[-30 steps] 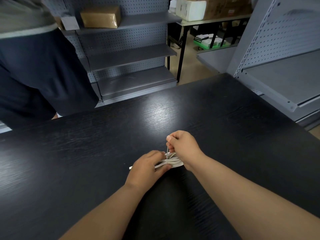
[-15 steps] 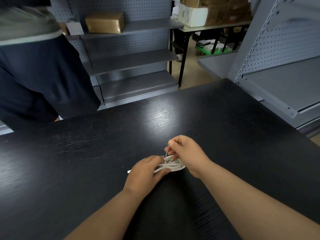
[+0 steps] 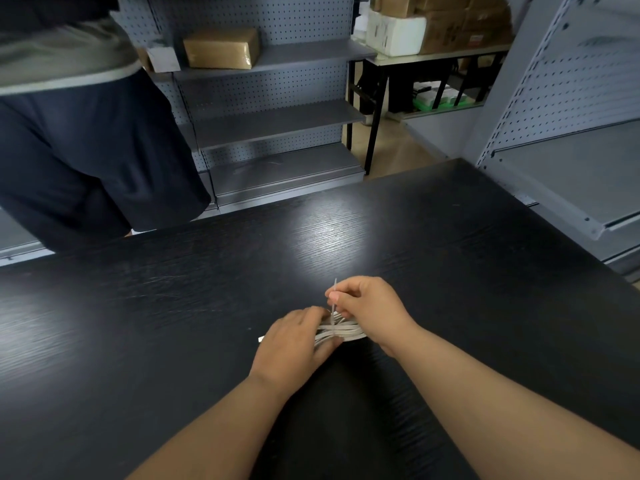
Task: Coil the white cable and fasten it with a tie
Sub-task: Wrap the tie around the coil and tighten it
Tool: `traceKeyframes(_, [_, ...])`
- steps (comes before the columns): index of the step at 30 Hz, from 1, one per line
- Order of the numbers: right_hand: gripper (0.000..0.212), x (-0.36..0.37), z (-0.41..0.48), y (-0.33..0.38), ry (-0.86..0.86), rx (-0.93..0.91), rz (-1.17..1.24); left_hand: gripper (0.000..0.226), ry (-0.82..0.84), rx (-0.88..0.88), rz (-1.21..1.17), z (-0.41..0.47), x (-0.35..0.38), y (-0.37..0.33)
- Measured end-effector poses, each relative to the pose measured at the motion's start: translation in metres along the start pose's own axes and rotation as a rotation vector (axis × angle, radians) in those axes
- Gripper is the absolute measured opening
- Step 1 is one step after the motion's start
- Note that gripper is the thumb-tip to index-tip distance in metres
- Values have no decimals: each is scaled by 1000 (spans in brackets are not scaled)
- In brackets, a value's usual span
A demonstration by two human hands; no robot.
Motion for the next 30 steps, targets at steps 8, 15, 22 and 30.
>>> traceKeyframes(8, [12, 2, 3, 0, 10, -2, 4, 55, -35, 52, -41, -2, -2, -2])
traceKeyframes(15, [21, 4, 7, 2, 22, 3, 15, 51, -44, 10, -117, 0, -2, 5])
traceKeyframes(22, [17, 8, 9, 9, 0, 23, 74, 34, -12, 30, -120, 3, -2, 6])
traceKeyframes(30, [23, 4, 12, 4, -51, 65, 157, 37, -60, 98, -59, 1, -3, -2])
Point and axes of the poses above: each hand's wrist, its own z-axis towards the middle knuckle, its own x-axis out of the palm, y = z × x, the point moved 10 cm from there along z, towards the middle knuckle, and after that the axes turned 6 degrees about y, right-handed, at the moved point
